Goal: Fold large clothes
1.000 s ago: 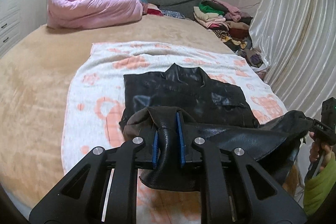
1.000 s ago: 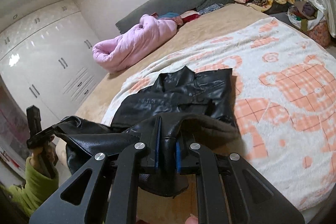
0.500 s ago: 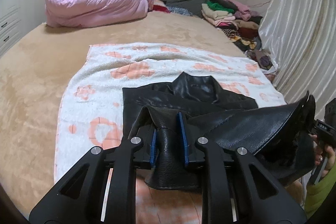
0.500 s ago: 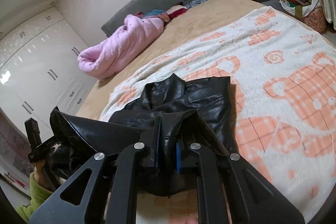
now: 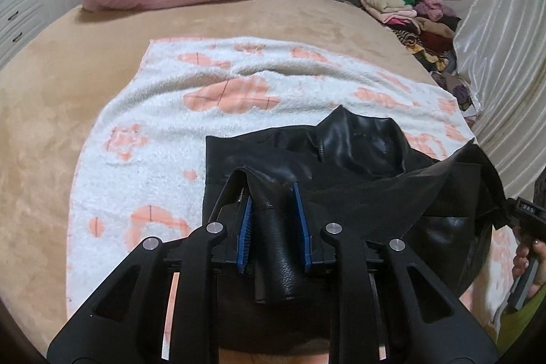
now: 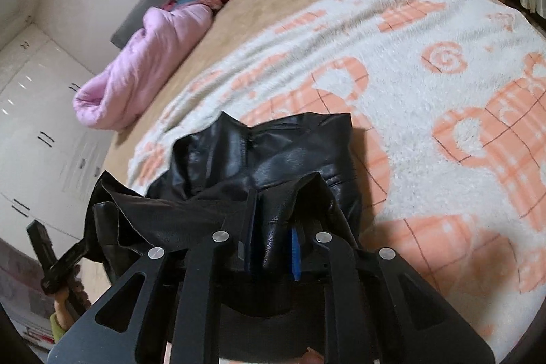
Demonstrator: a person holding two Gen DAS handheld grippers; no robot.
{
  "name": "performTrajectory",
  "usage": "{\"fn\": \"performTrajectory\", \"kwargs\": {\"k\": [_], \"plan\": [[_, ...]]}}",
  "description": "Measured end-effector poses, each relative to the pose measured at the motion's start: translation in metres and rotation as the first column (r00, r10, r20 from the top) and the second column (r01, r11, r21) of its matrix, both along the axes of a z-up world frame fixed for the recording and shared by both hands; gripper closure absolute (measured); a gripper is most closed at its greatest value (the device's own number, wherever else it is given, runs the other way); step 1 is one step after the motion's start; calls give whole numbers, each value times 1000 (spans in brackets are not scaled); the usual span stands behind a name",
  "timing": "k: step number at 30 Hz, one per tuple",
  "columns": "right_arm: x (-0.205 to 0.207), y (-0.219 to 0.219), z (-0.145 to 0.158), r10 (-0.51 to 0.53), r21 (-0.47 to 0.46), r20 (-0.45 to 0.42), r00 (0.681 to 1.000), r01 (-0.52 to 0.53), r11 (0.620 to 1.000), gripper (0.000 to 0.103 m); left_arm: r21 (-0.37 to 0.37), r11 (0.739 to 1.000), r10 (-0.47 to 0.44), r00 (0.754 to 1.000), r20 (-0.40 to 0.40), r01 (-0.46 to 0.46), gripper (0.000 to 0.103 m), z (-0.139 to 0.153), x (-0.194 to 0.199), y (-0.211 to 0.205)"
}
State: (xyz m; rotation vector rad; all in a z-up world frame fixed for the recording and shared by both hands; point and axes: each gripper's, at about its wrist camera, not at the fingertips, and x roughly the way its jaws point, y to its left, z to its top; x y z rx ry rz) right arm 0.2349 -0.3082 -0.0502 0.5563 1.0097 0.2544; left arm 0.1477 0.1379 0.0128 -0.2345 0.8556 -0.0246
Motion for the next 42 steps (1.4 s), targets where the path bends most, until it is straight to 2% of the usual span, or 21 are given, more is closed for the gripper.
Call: {"fn": "performTrajectory", "kwargs": {"k": [5, 7, 8, 9, 11, 13, 15, 17, 21, 25, 29, 31, 34, 37, 38, 39, 40, 42], "plan": [[9, 3, -8, -12, 4, -16, 1000, 12, 1000, 82, -8, 1000, 11, 1000, 6, -11, 85, -7, 6, 3], [10, 3, -8, -13, 23, -9, 1000, 13, 1000, 76, -24, 1000, 16, 1000, 5, -16, 85, -8, 8, 6], [11, 1, -8, -17, 42, -3, 1000, 18, 999, 70, -40, 999, 20, 1000, 10, -20, 84, -9, 8, 8], [10, -1, -7, -27, 55, 6, 1000, 26, 998, 56, -50, 999, 22, 1000, 14, -21, 84, -8, 7, 10], [9, -7, 0, -56, 60, 44, 997, 53, 997, 36, -77, 997, 23, 999, 25, -21, 83, -7, 7, 12], [7, -13, 7, -69, 78, 79, 994, 63, 995, 36, -82, 996, 26, 999, 44, -23, 79, -2, 5, 15], [6, -17, 14, -69, 82, 109, 992, 60, 995, 28, -87, 996, 40, 996, 86, -33, 71, 7, -1, 18], [4, -18, 20, -58, 43, 142, 988, 52, 998, 26, -84, 996, 52, 991, 119, -42, 69, 16, -5, 22], [1, -11, 25, -9, -69, 187, 982, 22, 997, 19, -15, 998, 60, 989, 133, -59, 64, 23, -9, 27], [5, 11, 16, 84, -288, 194, 977, -25, 957, 19, 52, 998, 23, 997, 72, -27, 55, 3, -1, 22], [18, 30, -6, 156, -425, 164, 974, -73, 902, 20, 97, 995, -22, 1000, -18, 24, 51, -31, 18, 9], [27, 35, -16, 167, -456, 142, 976, -86, 886, 21, 117, 992, -33, 999, -37, 37, 50, -42, 26, 3], [42, 39, -28, 164, -453, 118, 979, -94, 887, 32, 154, 987, -30, 999, -36, 35, 49, -50, 40, 0], [48, 40, -32, 156, -447, 122, 980, -86, 891, 39, 141, 989, -35, 999, -20, 38, 49, -52, 49, 1], [48, 41, -31, 157, -446, 126, 979, -86, 891, 45, 145, 989, -39, 999, -16, 41, 52, -53, 50, 0], [48, 41, -32, 161, -448, 132, 978, -86, 890, 52, 149, 988, -45, 999, -13, 47, 63, -54, 51, 0], [47, 42, -32, 160, -458, 135, 978, -81, 885, 54, 158, 987, -40, 999, -8, 41, 69, -54, 52, 0], [44, 42, -30, 155, -466, 145, 977, -71, 882, 72, 164, 986, -38, 999, 9, 36, 86, -53, 49, 1]]}}
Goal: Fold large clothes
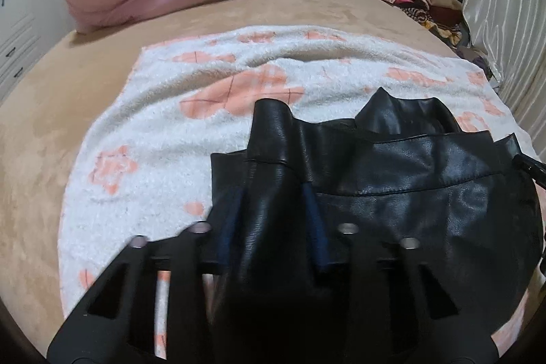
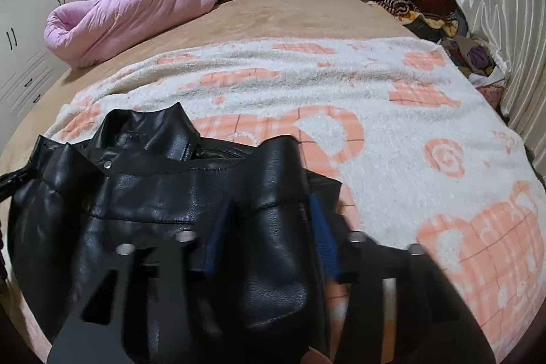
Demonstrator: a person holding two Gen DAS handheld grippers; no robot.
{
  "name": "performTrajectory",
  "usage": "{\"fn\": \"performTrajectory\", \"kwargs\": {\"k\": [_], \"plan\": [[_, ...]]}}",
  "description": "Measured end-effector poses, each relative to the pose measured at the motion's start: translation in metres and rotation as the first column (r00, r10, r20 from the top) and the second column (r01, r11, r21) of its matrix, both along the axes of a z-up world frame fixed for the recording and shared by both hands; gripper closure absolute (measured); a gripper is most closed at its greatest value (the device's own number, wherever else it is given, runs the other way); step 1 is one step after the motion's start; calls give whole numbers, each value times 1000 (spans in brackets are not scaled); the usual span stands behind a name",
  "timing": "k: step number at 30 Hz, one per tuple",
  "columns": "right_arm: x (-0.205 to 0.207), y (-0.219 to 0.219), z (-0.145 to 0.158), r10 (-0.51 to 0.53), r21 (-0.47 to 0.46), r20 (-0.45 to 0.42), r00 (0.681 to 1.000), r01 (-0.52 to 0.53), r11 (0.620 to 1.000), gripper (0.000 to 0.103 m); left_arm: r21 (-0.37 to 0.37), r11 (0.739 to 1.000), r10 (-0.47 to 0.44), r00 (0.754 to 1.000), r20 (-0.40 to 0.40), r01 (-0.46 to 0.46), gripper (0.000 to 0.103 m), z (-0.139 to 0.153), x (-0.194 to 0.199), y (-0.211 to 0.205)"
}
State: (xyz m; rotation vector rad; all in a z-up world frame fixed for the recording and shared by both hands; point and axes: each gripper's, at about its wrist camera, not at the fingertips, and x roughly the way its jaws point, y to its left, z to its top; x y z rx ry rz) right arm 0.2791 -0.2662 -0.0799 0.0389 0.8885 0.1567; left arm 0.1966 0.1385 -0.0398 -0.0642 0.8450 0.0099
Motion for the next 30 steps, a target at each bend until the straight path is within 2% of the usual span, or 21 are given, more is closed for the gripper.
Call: {"fn": "performTrajectory", "kwargs": {"k": [1, 2, 3, 7, 10, 16, 23, 30], "plan": [[-1, -3, 1, -10, 8, 8, 1000, 10, 1000, 76, -4, 1000, -1, 1000, 16, 1, 90, 2, -3, 0], [-3, -6, 2, -17, 24, 13, 1000, 17, 1000, 85, 1, 1000, 0, 1000, 29, 0, 95, 5, -5, 0], [-5, -11, 5, -30, 48, 24, 999, 29, 998, 86, 1, 1000, 2, 999, 53, -2, 98, 10, -9, 1], [-14, -31, 32, -64, 181, 103, 993, 45, 983, 87, -83, 997, 11, 990, 139, 0, 99, 35, -21, 11], [-8, -34, 47, -84, 212, 140, 987, 53, 976, 88, -84, 996, 32, 985, 171, -18, 99, 49, -15, 11], [20, -35, 38, -121, 204, 114, 986, 96, 974, 89, -48, 999, 30, 990, 136, -24, 99, 39, 17, 2], [40, -31, -3, -160, 152, 22, 987, 155, 976, 89, -12, 1000, 22, 997, 75, -21, 99, 15, 41, -1], [49, -32, -29, -183, 138, -50, 982, 189, 972, 81, -18, 999, 33, 999, 23, -32, 94, -8, 46, 3]]}}
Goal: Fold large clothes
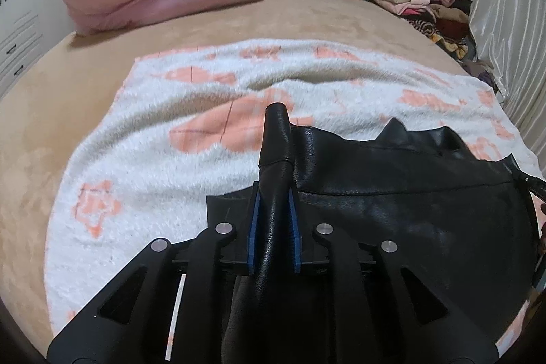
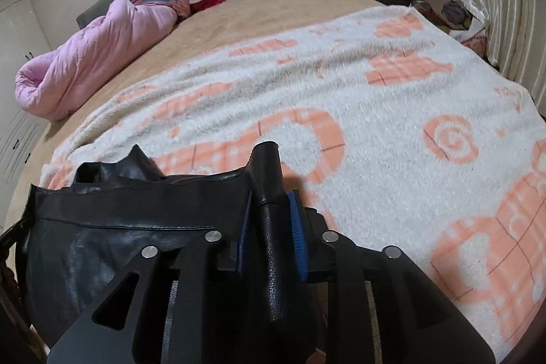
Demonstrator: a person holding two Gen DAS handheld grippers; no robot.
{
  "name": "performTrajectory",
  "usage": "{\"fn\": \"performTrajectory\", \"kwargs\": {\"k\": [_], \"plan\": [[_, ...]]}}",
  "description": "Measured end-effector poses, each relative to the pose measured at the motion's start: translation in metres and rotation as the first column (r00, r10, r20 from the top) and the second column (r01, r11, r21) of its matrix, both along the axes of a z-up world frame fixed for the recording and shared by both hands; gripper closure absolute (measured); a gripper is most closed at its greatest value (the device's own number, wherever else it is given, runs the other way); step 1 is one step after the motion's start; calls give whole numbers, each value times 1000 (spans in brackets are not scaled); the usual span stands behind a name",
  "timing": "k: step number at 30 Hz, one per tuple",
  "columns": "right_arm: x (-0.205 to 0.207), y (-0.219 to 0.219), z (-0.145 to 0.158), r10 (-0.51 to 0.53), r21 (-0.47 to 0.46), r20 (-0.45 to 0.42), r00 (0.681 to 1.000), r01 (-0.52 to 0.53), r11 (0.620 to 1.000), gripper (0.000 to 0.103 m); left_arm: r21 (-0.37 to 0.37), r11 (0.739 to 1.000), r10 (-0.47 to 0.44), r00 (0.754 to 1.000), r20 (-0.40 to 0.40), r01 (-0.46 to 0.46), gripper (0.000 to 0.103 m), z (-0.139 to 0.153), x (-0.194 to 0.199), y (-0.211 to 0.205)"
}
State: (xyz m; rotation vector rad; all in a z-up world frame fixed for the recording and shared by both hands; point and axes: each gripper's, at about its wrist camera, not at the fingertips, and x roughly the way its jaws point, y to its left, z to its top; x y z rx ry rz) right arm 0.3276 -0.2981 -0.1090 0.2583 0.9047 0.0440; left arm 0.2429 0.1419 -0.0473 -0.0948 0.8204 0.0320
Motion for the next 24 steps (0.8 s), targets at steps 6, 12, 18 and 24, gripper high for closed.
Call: {"fn": "performTrajectory", "kwargs": {"k": [6, 12, 18, 24], "plan": [[2, -4, -13, -11, 21, -31, 999, 11, 1000, 76, -20, 1000, 20, 1000, -14, -21, 83, -14, 0, 5], [-7, -16, -4, -57, 49, -42, 997, 59, 997, 41, -34, 998, 60, 998, 2, -60, 58, -6, -10, 15], [-44, -30, 20, -43, 116, -11, 999, 44, 992, 20, -10, 992, 124, 992, 17, -123, 33, 19, -35, 29], [-91, -25, 21, 50, 160, -35, 998, -44, 986, 13, -234, 968, 81, 996, -30, -86, 15, 11, -65, 44]]}}
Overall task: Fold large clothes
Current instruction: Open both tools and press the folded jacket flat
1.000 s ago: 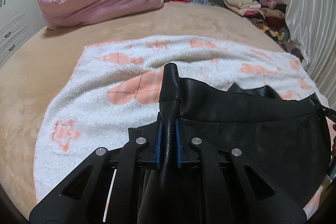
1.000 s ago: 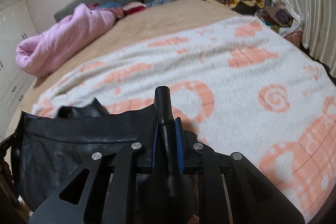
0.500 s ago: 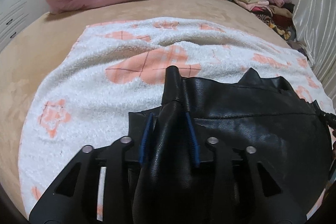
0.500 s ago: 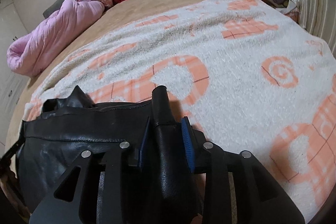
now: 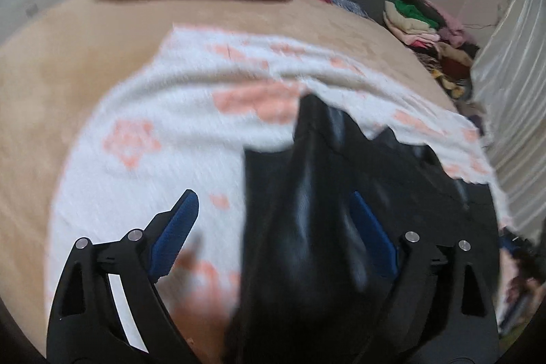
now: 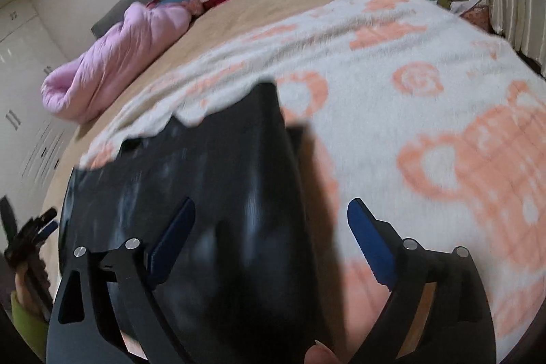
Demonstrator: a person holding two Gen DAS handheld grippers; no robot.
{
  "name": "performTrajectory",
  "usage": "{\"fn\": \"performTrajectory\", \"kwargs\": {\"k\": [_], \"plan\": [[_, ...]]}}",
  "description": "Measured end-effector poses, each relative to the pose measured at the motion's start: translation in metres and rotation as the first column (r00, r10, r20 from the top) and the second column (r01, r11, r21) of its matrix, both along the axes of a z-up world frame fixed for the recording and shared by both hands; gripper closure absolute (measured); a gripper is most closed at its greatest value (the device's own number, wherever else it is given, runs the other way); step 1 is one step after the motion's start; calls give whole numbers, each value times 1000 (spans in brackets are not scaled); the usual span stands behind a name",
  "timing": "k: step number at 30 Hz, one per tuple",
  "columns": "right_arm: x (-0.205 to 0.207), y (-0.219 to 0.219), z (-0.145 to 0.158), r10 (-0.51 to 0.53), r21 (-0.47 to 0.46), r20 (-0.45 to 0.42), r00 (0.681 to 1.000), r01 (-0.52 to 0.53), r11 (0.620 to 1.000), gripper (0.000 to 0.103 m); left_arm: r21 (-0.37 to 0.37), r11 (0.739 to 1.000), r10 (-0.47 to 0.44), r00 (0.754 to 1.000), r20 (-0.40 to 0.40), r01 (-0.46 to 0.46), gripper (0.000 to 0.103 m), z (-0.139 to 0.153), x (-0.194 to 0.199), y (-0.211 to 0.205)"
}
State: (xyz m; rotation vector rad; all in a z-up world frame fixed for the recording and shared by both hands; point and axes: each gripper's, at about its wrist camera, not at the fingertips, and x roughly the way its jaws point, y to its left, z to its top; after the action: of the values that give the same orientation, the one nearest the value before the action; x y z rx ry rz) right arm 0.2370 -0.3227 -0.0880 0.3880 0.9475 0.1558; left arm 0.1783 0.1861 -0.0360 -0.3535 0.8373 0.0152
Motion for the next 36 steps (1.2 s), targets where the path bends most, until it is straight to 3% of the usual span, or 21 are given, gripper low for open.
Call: {"fn": "performTrajectory", "kwargs": {"k": [2, 4, 7, 8, 9, 10, 12, 14, 16, 19, 23, 28, 34, 36], "plan": [[-16, 0, -10, 15, 46, -30, 999, -14, 999, 13, -30, 999, -21, 999, -40, 20, 9, -16, -4, -1], [-27, -1, -21, 31, 88, -69, 997, -25, 996, 13, -41, 999, -30, 997, -75, 27, 9, -28, -6, -5], [-36, -3, -29, 31, 117, -69, 997, -23, 993, 14, -120, 992, -39, 996, -85, 28, 10, -40, -14, -8], [-37, -4, -29, 37, 122, -61, 997, -29, 992, 21, -128, 991, -37, 996, -80, 27, 23, -41, -18, -11], [-36, -3, -28, 58, 141, -54, 997, -50, 989, 39, -148, 988, -54, 996, -69, 43, 42, -40, -22, -15], [-33, -2, -28, 79, 164, -52, 996, -70, 984, 47, -135, 990, -51, 997, -64, 42, 44, -39, -24, -19], [-29, 0, -27, 98, 136, -62, 993, -89, 987, 49, -80, 996, -45, 998, -53, 40, 55, -34, -33, -30], [-23, 1, -25, 112, 95, -67, 991, -105, 990, 50, -67, 997, -38, 998, -46, 34, 57, -31, -42, -36], [-19, 5, -23, 127, 58, -78, 989, -123, 991, 49, -39, 998, -40, 998, -44, 38, 58, -28, -53, -42], [-19, 10, -16, 125, -36, -86, 988, -128, 991, 40, -19, 999, -46, 998, -41, 45, 58, -25, -63, -46], [-39, 28, 27, 108, -218, 56, 993, -94, 972, 36, -13, 999, -41, 998, -46, 40, 57, -21, -65, -45], [-59, 91, 61, 276, -220, 164, 947, -237, 946, 36, 5, 999, -35, 999, -41, 36, 55, -19, -70, -46], [-67, 167, 54, 413, -213, 113, 903, -384, 898, 36, 44, 998, -35, 999, -30, 36, 49, -11, -69, -45], [-67, 180, 47, 432, -204, 95, 897, -408, 890, 37, 56, 998, -35, 999, -27, 37, 41, -9, -68, -43]]}}
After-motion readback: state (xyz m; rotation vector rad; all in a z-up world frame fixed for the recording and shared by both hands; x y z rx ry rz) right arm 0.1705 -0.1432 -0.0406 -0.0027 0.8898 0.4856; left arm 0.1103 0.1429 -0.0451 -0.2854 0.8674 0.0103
